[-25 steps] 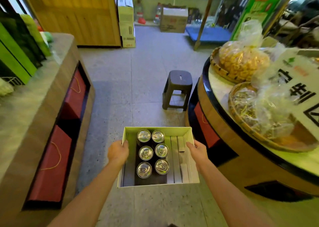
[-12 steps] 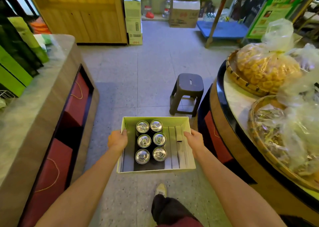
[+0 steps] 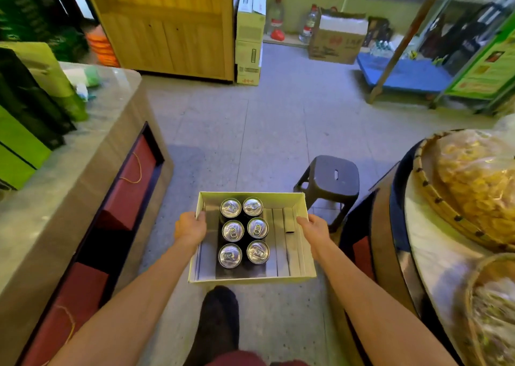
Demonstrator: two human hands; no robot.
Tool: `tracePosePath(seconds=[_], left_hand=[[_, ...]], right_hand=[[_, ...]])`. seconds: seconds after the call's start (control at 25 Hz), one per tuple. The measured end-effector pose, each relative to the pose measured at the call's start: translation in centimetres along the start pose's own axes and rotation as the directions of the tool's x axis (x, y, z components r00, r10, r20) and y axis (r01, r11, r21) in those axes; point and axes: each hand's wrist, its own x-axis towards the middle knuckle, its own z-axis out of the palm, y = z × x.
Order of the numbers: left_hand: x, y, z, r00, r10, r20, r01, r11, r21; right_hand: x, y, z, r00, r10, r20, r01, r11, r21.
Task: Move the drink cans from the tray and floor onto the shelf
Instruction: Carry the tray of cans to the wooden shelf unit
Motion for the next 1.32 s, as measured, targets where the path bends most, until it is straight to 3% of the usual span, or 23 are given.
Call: tracePosePath(seconds=[0.32,0.64,1.0,1.32], left_hand=[[19.7,10.6,-1.0,0.999,-0.045,0.015,0.045,0.997,-0.059],[37.4,22.8,-3.6,0.997,-0.045,-0.067,0.041,0.997,-0.060],[57.5,34.5,-2.8,0.971,-0.211,-0.117,0.195,0.972,-0.133],[72.0,42.5,-5.7,0.921,-0.319,-0.223,0.256,0.928,-0.270]], right_hand=[[16.1,-13.8,8.0,1.000,-0.005,0.014,0.005,1.000,-0.027],[31.7,-27.9,15.5,0.998,-0.058,0.014,0.058,0.998,0.000],[54.3,-43.4,24.5,0.980,-0.055,0.189,0.062,0.998,-0.031],[68.0,-58.3,33.4,0.946,-0.102,0.307,0.145,0.982,-0.122]])
